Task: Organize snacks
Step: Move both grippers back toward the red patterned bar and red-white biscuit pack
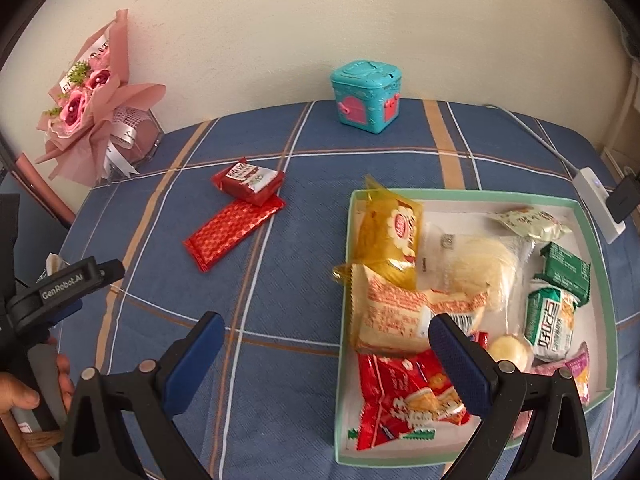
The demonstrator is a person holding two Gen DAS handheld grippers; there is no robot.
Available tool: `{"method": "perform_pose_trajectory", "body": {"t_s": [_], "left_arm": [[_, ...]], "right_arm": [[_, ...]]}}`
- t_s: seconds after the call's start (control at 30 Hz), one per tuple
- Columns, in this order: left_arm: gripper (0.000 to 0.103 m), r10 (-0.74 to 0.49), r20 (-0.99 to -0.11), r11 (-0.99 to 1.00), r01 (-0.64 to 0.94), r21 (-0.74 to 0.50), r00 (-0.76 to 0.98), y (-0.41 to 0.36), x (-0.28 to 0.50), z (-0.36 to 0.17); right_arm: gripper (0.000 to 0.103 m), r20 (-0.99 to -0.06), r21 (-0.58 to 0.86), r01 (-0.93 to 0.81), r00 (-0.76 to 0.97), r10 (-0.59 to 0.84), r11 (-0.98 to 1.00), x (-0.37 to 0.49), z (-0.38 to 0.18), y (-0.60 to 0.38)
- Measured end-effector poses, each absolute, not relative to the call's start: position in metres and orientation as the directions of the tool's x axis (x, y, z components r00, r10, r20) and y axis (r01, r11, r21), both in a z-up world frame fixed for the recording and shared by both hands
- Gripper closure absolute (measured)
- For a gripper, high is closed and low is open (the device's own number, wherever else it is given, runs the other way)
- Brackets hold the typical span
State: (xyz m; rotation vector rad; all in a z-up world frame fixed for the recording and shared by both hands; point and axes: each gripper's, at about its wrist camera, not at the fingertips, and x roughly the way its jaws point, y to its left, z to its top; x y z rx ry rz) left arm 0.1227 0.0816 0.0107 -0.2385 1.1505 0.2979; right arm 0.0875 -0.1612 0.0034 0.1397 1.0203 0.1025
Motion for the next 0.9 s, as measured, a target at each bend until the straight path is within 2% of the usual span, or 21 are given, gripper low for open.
{"method": "perform_pose_trajectory", "body": {"t_s": [0.23,0.8,0.9], "left_arm": [[0.006,0.049,-0.93,0.965,-0.257,-0.05,0.364,0.056,0.144,-0.003],[0.006,0.01,-0.929,0.998,-0.055,-0.011,0.371,0.01,0.195,-0.039],[0.006,-0.023,-0.938,0.997,-0.058,-0.046,0.346,0.014,0.189,-0.039]], "right_arm": [[0.0,-0.843,0.134,-0.02,0.524,0.125,0.991,0.114,0.003,-0.159],[0.0,-0.855,0.144,-0.01,0.502,0.13,0.989,0.163,-0.028,-0.167],[0.0,-0.865,0.134,0.004,0.489,0.115,0.991,0.167,-0.033,-0.166]]}}
